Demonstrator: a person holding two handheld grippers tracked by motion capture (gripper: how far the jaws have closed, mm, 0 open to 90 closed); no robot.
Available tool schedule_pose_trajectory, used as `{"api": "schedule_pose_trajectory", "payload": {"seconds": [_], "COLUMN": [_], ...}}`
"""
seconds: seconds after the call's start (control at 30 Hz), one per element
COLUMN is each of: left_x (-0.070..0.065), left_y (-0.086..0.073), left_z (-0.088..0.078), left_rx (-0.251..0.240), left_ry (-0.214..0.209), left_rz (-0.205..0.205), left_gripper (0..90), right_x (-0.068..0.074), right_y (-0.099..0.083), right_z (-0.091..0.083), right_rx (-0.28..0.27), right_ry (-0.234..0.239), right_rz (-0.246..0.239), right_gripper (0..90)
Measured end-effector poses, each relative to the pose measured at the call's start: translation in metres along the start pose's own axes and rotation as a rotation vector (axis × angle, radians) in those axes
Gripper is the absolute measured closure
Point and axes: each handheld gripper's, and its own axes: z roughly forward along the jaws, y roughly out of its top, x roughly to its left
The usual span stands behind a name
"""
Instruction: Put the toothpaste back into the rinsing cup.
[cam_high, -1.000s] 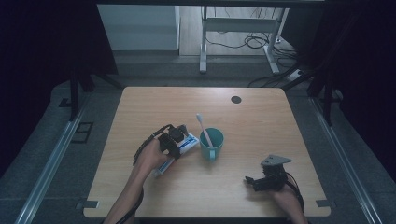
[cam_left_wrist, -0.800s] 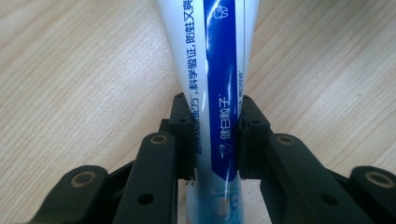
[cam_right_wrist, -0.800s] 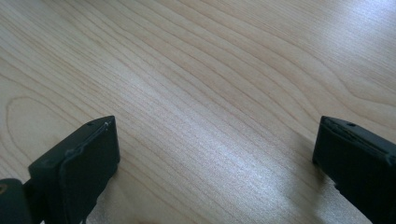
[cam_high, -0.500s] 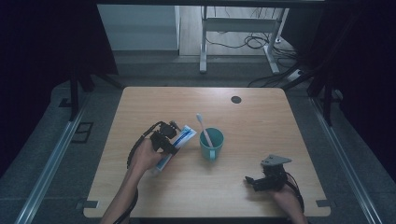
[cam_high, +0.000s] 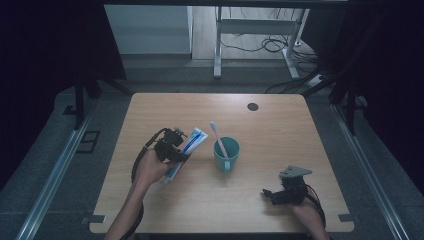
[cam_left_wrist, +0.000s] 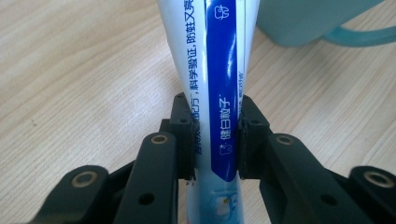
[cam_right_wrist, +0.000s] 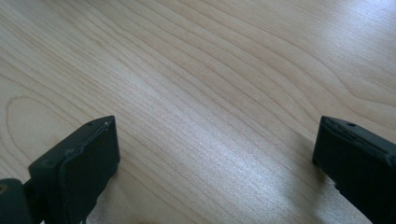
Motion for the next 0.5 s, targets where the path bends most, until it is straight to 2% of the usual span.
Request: {"api": "schedule_pose_trajectory", "payload": {"seconds": [0.3, 0.5], "left_x": [-0.002, -0.004], "left_y": [-0.006, -0.008], "left_z": [-0.014, -0.022], "left_rx": [-0.118, -0.188], "left_ry": [-0.009, -0.027], "left_rz": [0.022, 0.018], "left_gripper": [73.0, 73.0], "right_x": [0.0, 0.0], "right_y": [0.0, 0.0], "right_z": [0.0, 0.0], "right_rx": [-0.001, -0.001], "right_ry": [0.0, 0.0], "right_rz": [0.0, 0.0], "right_gripper": [0.4, 0.4]}}
